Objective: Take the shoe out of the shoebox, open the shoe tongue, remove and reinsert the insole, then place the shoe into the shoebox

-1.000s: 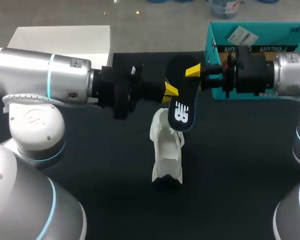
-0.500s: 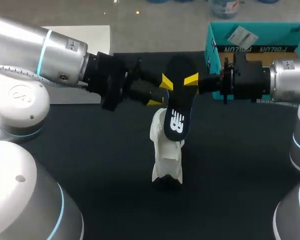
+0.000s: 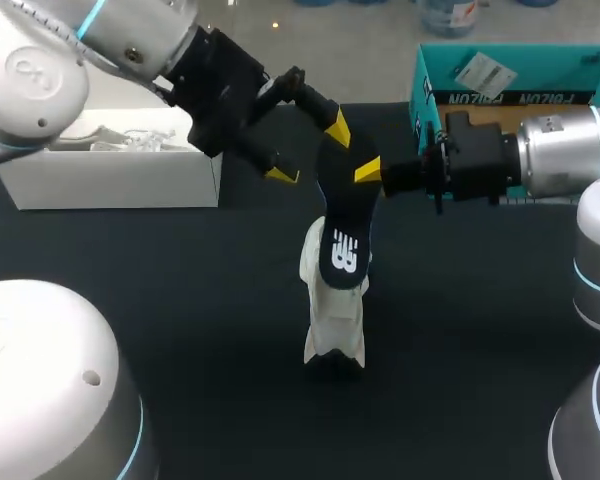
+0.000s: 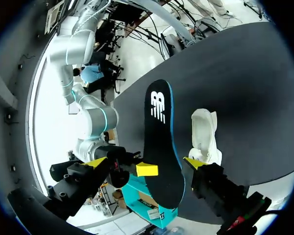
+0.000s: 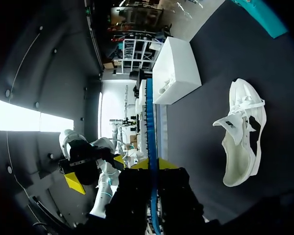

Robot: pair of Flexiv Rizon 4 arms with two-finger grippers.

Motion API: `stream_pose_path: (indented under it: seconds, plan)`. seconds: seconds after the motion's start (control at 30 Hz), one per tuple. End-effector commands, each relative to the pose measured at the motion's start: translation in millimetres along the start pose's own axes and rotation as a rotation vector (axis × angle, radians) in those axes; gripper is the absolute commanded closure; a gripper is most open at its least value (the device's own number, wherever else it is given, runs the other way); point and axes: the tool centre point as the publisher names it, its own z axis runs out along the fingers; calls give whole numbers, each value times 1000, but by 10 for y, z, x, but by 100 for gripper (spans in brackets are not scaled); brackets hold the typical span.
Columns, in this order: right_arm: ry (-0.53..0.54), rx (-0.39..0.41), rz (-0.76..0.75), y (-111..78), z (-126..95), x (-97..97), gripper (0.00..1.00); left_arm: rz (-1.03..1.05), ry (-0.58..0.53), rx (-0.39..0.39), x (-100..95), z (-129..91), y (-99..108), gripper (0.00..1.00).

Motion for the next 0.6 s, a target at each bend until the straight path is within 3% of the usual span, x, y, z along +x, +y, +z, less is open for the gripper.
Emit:
stream_pose_path:
  seconds: [0.03,0.27,0.6]
  plan:
    - [-23,12,8,51,94,0,100,5,313,117,-111,-55,104,0]
    - [-29,15,12,49,141,-33,100,-16,484,163,-146,-142,124,0]
    - [-18,12,9,93,210,-70,100,37,634,90,-208,-196,222,0]
